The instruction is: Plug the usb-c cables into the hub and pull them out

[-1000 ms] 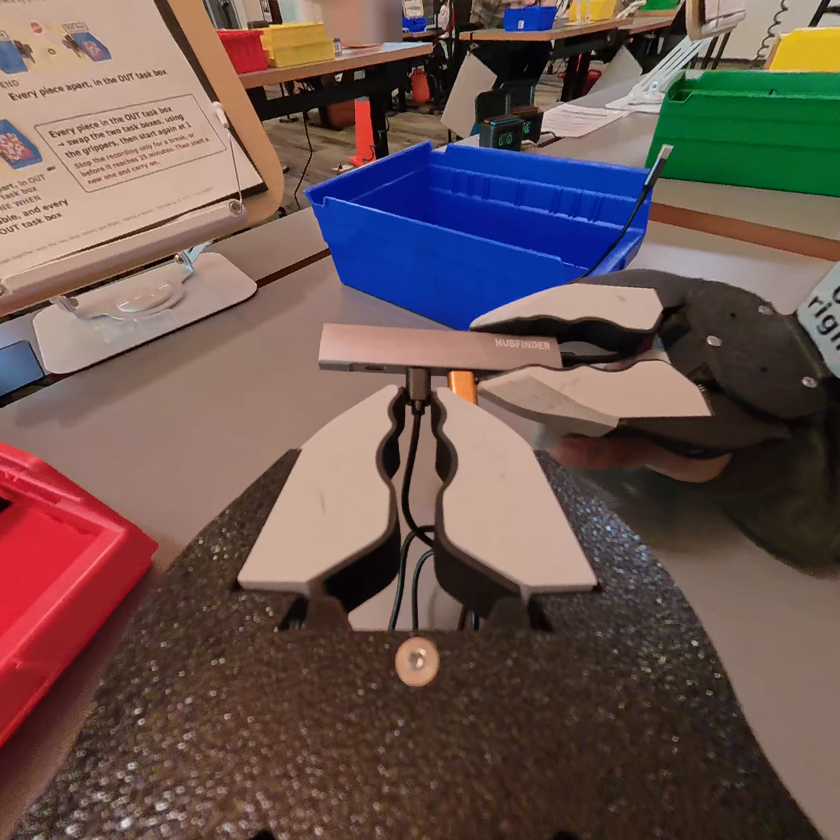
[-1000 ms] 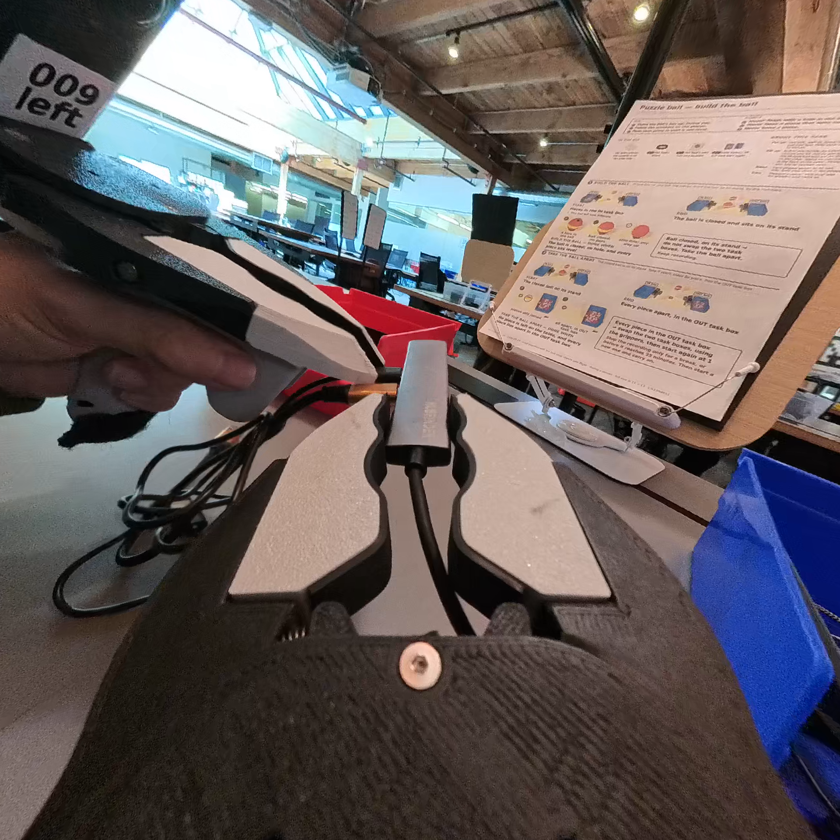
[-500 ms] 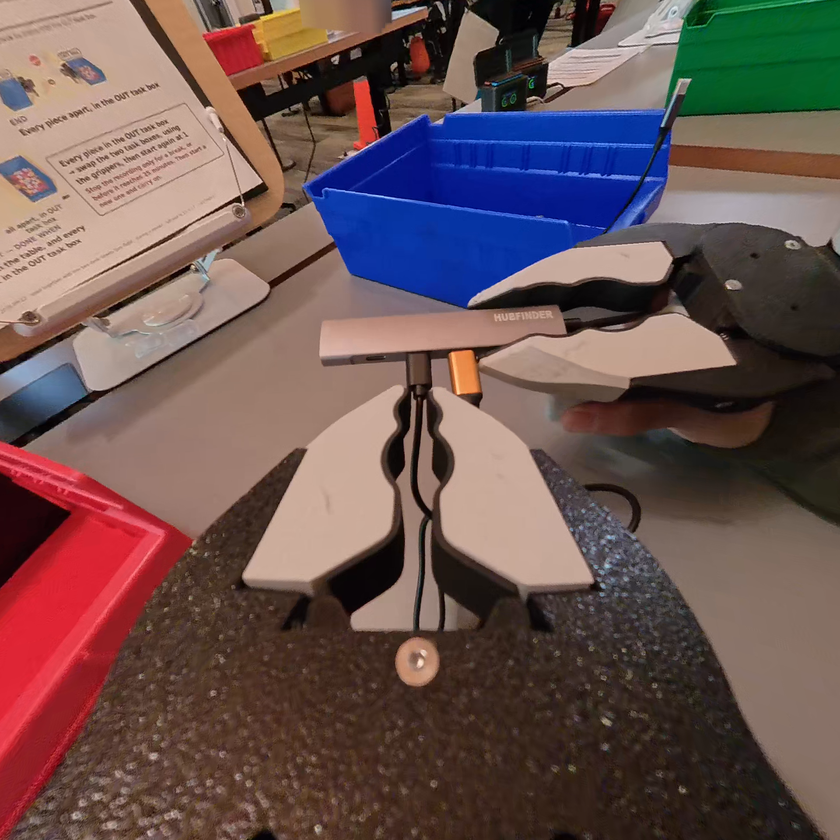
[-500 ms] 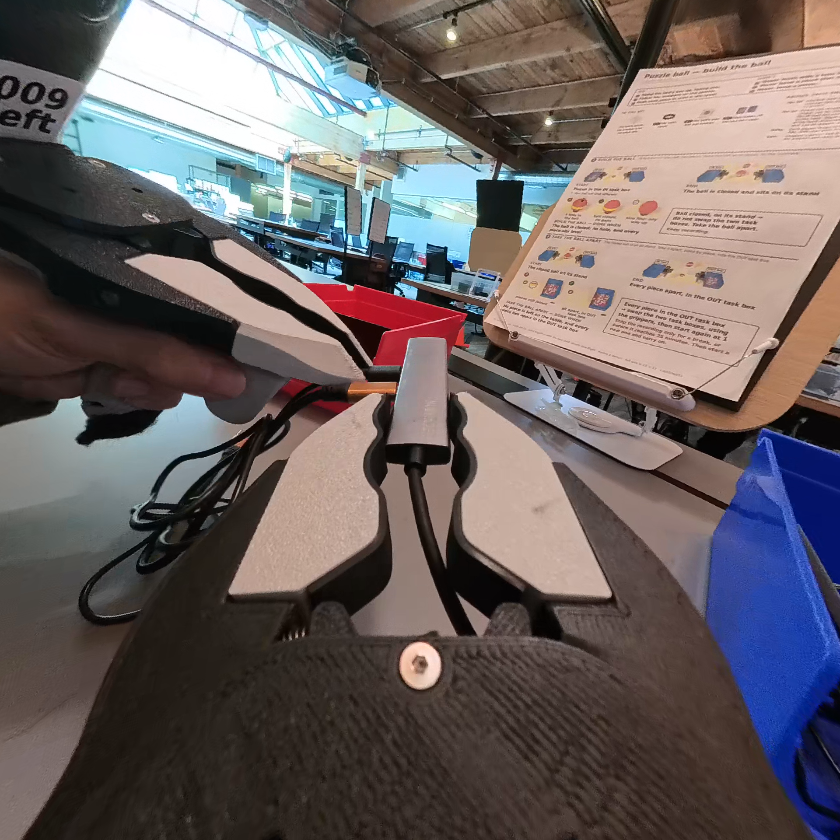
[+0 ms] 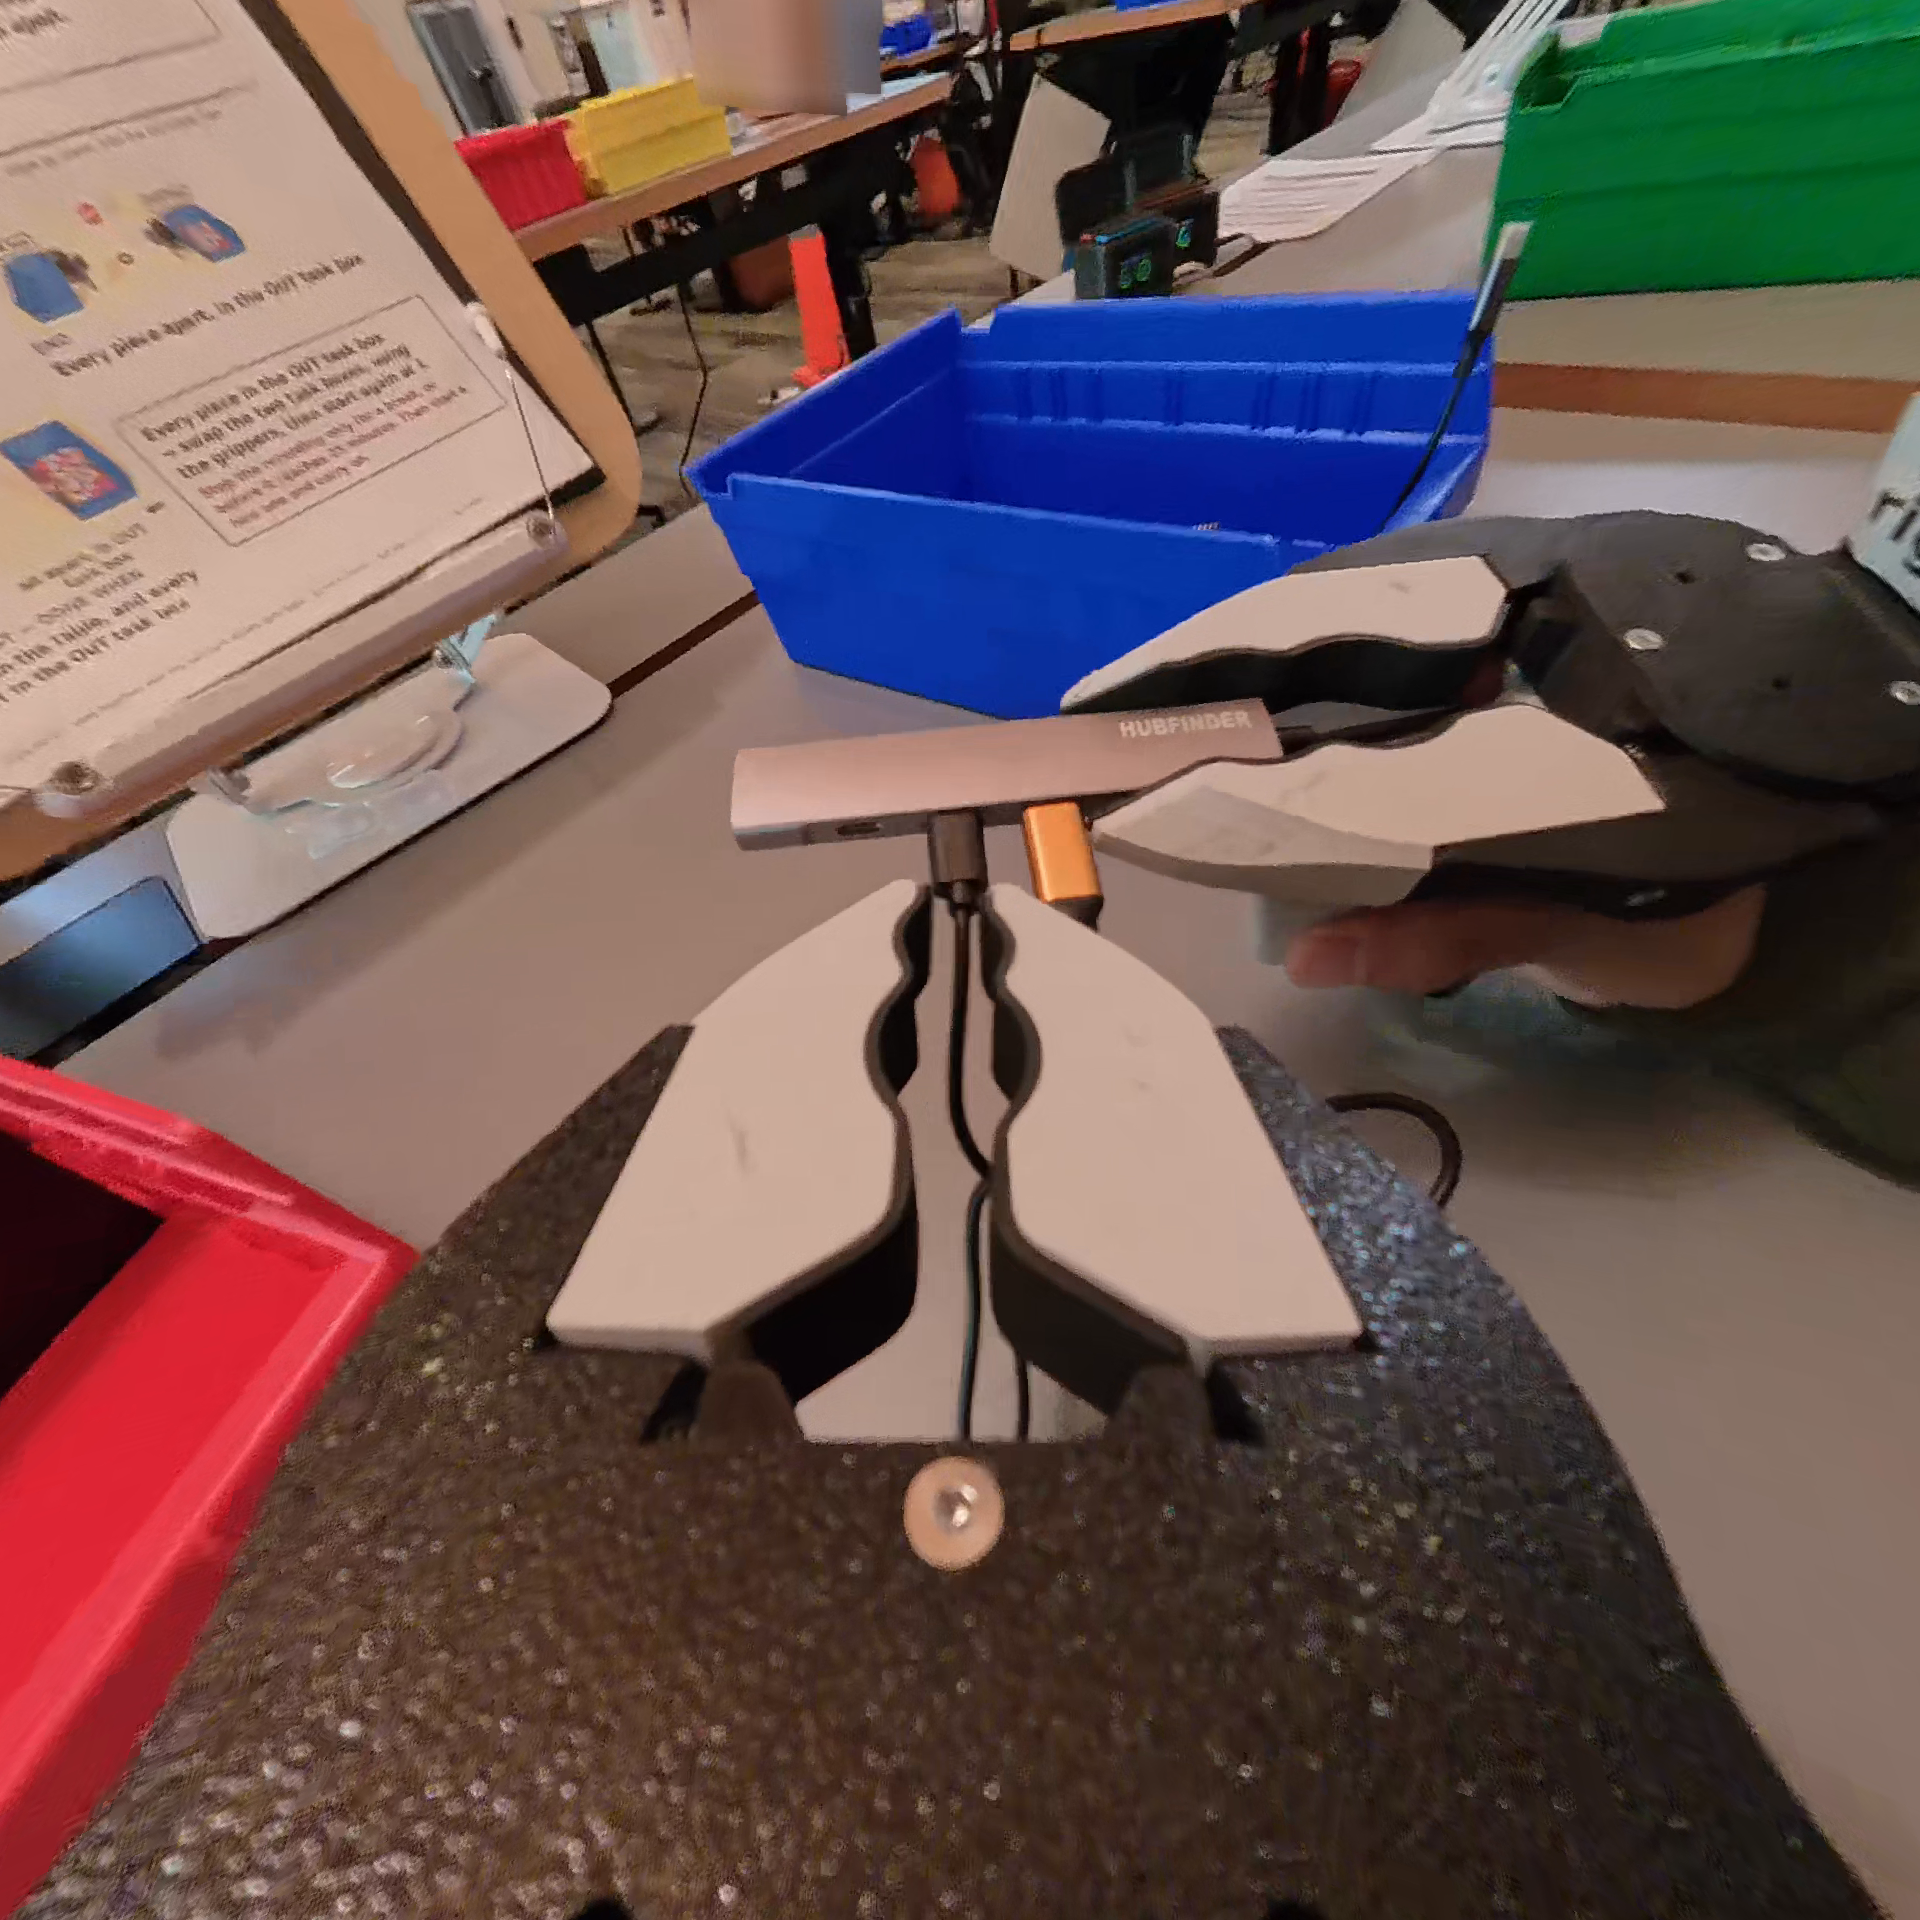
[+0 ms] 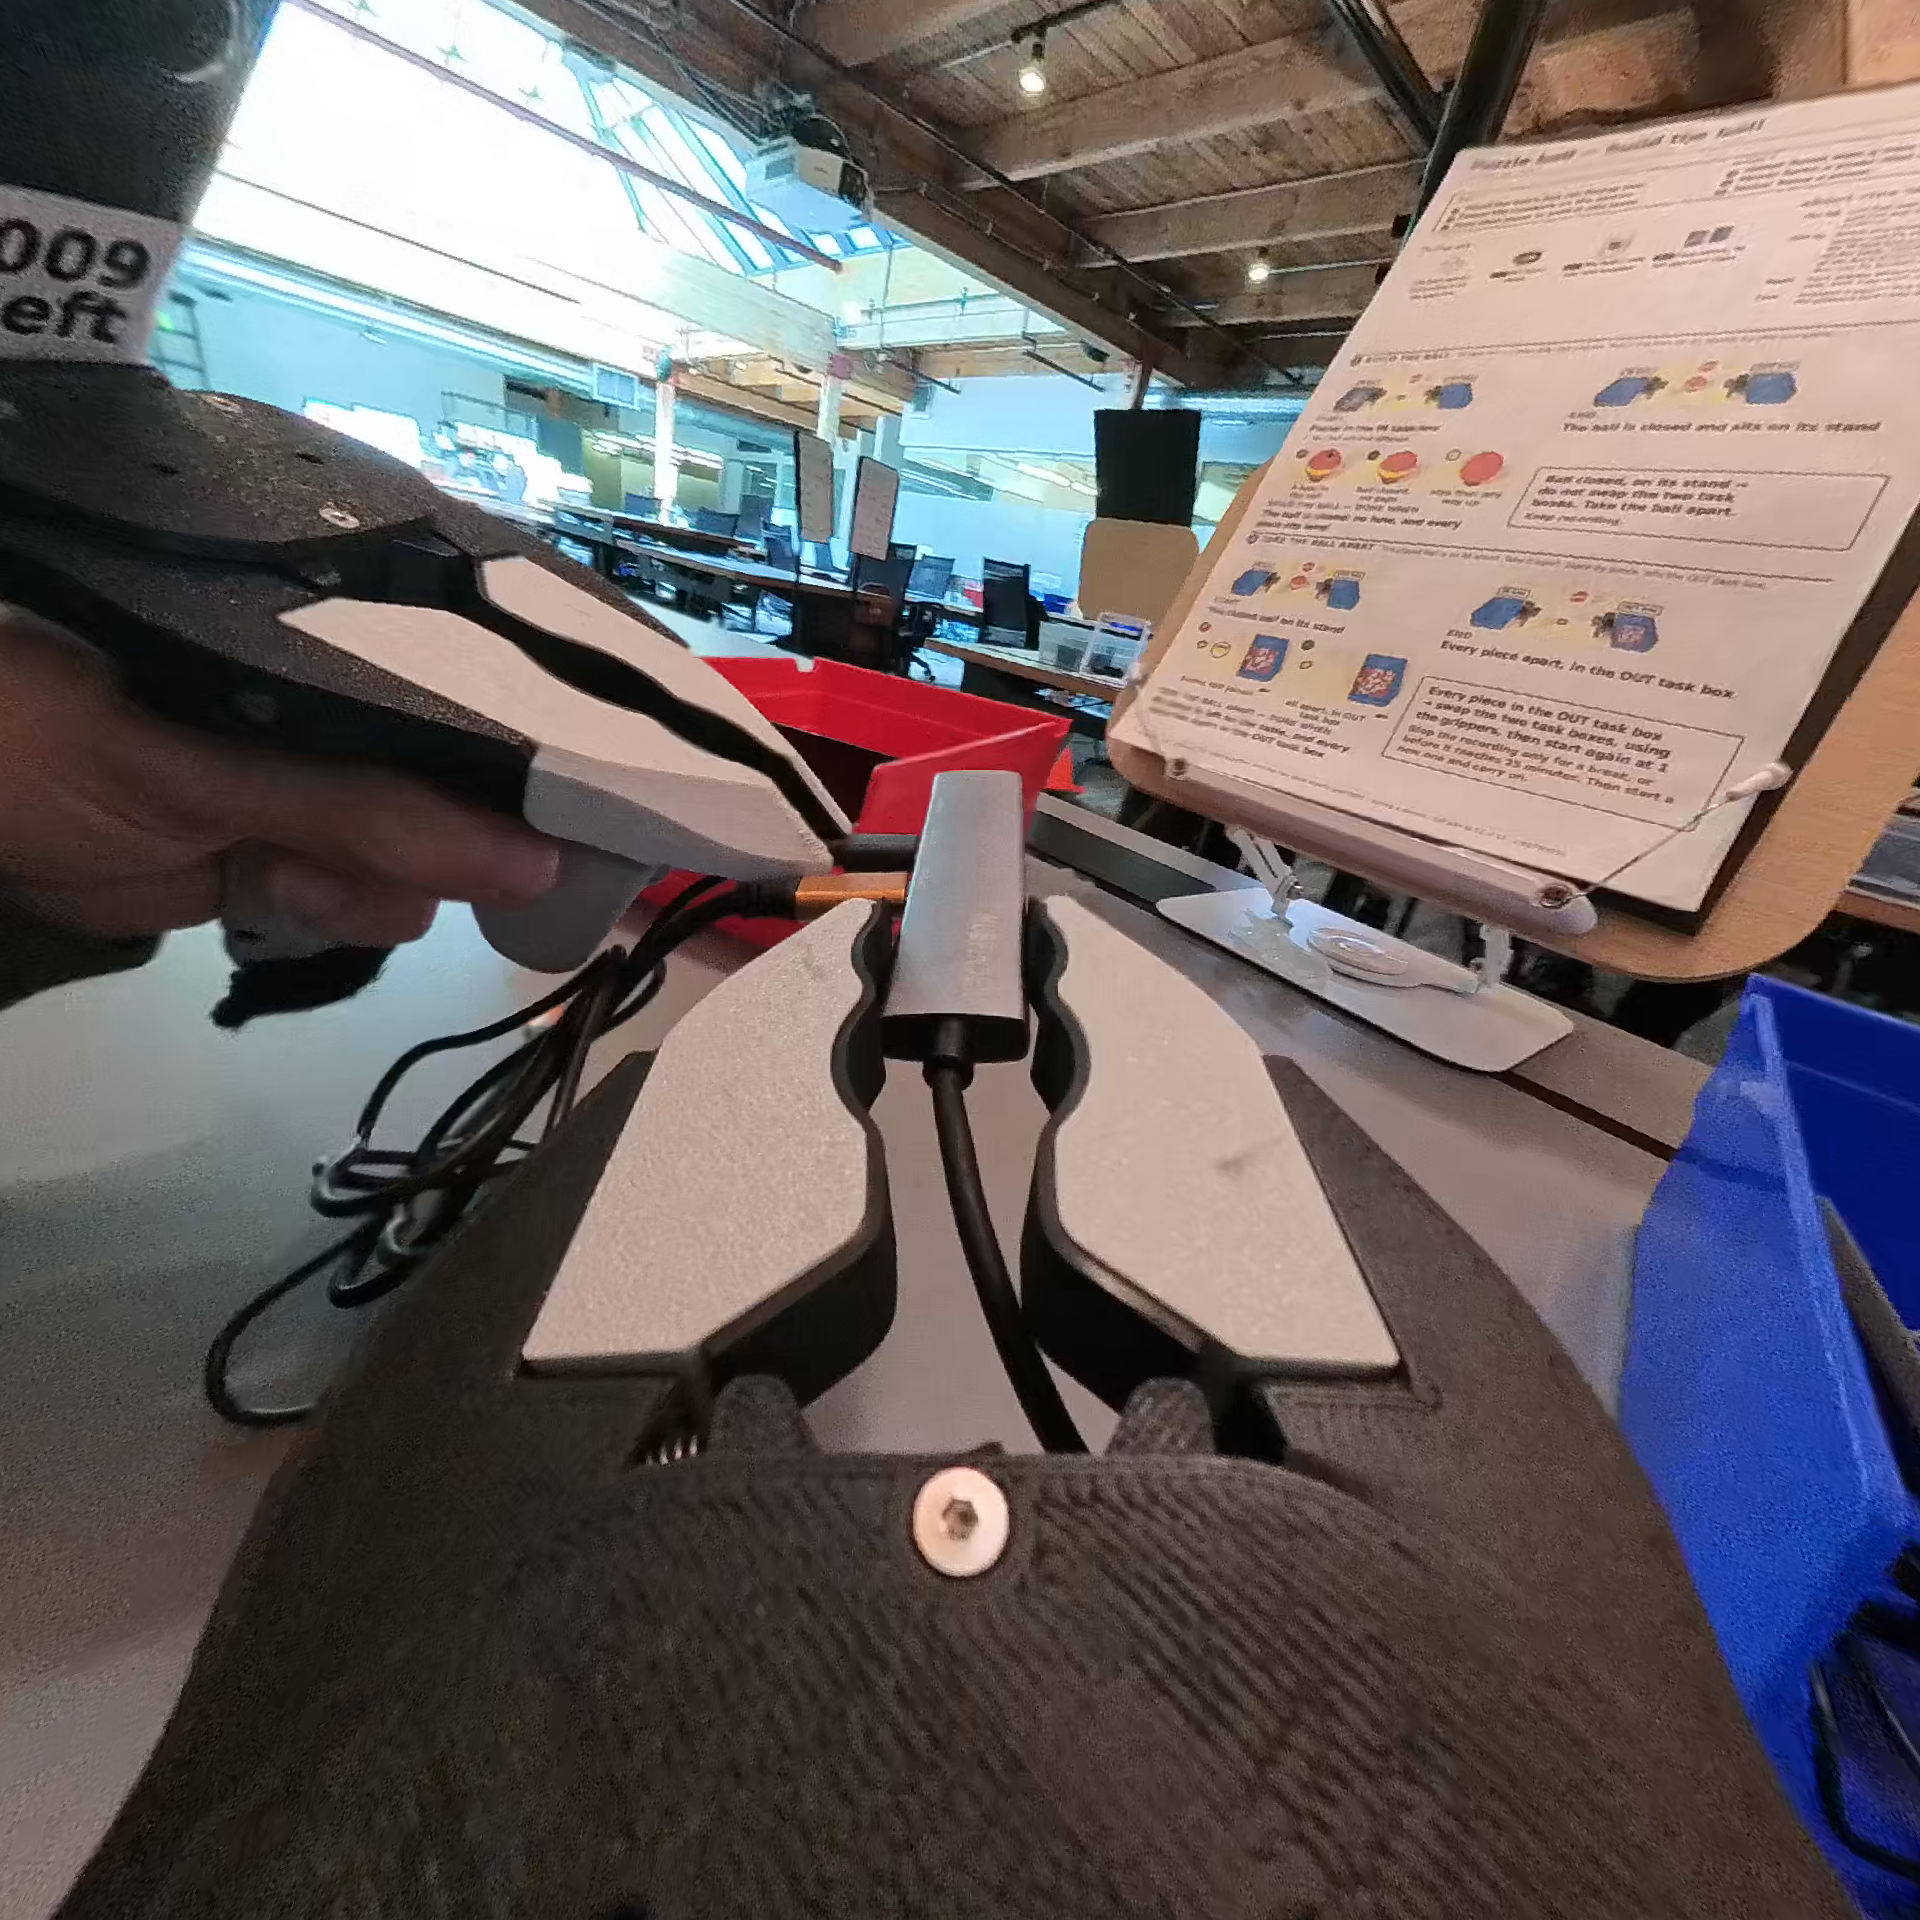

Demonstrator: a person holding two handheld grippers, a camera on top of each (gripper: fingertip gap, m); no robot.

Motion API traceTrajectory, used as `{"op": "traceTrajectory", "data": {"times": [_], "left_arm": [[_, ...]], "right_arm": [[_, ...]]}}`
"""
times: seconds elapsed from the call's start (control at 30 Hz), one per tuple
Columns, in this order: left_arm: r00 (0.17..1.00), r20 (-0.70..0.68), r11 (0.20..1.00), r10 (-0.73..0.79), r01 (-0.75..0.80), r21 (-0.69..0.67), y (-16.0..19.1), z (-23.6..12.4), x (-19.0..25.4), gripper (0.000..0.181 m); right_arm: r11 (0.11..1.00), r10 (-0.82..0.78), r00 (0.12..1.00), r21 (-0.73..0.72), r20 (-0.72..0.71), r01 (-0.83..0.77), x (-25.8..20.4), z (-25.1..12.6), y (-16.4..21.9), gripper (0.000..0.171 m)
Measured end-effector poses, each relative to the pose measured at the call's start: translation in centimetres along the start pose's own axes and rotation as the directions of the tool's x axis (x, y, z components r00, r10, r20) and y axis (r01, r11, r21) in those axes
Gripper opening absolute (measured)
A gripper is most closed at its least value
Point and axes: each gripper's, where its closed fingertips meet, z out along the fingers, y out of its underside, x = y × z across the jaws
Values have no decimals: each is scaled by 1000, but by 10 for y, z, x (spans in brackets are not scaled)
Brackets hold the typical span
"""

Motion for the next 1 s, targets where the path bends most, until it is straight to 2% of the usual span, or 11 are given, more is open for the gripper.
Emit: {"op": "traceTrajectory", "data": {"times": [0.07, 0.13, 0.23, 0.3, 0.47, 0.57, 0.7, 0.77, 0.83, 0.93, 1.0], "left_arm": [[999, 43, 999, 1, -3, 41, -11, -15, -15, 23], [993, 117, 996, -37, 27, 83, -21, -37, -42, 29], [970, 197, 984, -144, 120, 132, -20, -67, -81, 30], [958, 202, 975, -203, 177, 137, -12, -78, -95, 30], [958, 185, 976, -218, 211, 55, 11, -78, -100, 30], [967, 154, 978, -204, 207, -5, 20, -71, -93, 30], [973, 125, 980, -193, 198, -32, 23, -68, -87, 30], [973, 109, 978, -202, 206, -22, 21, -68, -85, 30], [973, 94, 977, -209, 212, -22, 21, -69, -84, 30], [977, 88, 979, -195, 199, -43, 23, -69, -82, 30], [980, 80, 980, -183, 188, -57, 24, -68, -79, 30]], "right_arm": [[1000, -19, 1000, -6, 6, 19, -1, 0, -9, 25], [999, -23, 999, -21, 32, 24, -3, 0, -20, 25], [1000, -28, 999, -10, 41, 29, 0, -5, -52, 25], [999, -40, 998, -2, 48, 40, 5, -12, -79, 25], [994, -66, 997, 81, -50, 70, 46, -36, -166, 25], [983, -143, 981, 95, -128, 156, 78, -47, -220, 25], [944, -325, 900, -34, -290, 329, 141, -56, -270, 25], [896, -444, 823, -147, -354, 420, 181, -57, -281, 25], [863, -504, 771, -244, -389, 442, 219, -55, -280, 25], [812, -568, 730, -402, -379, 423, 262, -48, -250, 25], [737, -638, 688, -533, -345, 416, 285, -42, -215, 25]]}}
